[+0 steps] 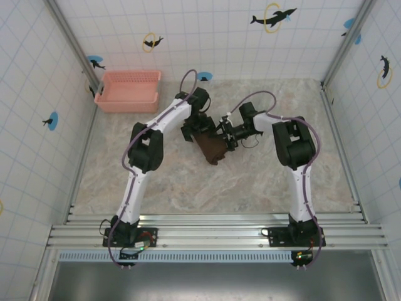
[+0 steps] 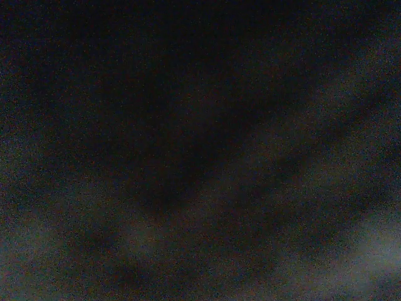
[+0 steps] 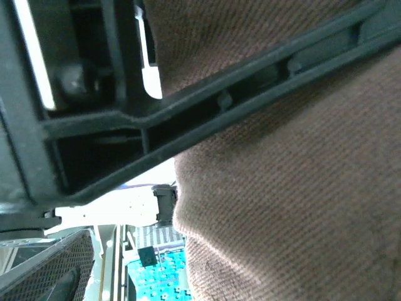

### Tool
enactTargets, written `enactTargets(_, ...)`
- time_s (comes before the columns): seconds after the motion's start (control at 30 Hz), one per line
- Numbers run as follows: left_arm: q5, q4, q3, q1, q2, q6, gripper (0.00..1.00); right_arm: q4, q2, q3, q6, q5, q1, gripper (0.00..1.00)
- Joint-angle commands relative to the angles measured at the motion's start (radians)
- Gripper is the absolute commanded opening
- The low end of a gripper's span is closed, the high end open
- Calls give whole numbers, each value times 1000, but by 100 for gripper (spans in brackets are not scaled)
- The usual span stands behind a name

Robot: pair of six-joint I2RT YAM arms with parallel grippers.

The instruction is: Roll up the long pants

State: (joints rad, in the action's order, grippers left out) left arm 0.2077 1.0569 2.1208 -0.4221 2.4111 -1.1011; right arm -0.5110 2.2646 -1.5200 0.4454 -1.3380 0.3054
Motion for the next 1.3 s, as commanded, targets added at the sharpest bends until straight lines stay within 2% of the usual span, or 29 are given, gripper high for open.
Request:
enactTargets(0.0, -128, 206, -81, -15, 131, -18, 95, -190, -49, 4, -85, 188, -88, 97)
enactTargets(0.27, -137, 247, -61, -18, 173, -37, 80, -209, -272, 178, -128, 276, -322, 97)
enactTargets(0.33, -139, 244, -58, -18, 176, -38, 71, -205, -306, 193, -129, 295, -349, 97)
enactTargets(0.43, -130, 264, -34, -17, 187, -41, 49, -205, -335, 198, -131, 306, -355, 97)
enactTargets(0.6, -64, 204, -27, 11, 148, -78, 3, -203, -362, 206, -139, 309, -352, 97)
enactTargets(0.63, -52, 187, -24, 22, 134, -94, 0, -204, -365, 208, -142, 309, -349, 97)
enactTargets(0.77, -8, 85, 24, 91, 47, -151, 0, -204, -373, 217, -151, 311, -335, 97)
enactTargets(1.0, 10, 12, 289, 226, -31, -151, 0, -203, -367, 260, -180, 298, -297, 97)
enactTargets(1.17, 64, -271, 226, 331, -155, -188, 0, -207, -359, 286, -204, 290, -260, 97)
enactTargets(1.27, 116, -363, 286, 387, -145, -226, 0, -209, -350, 303, -212, 292, -246, 97)
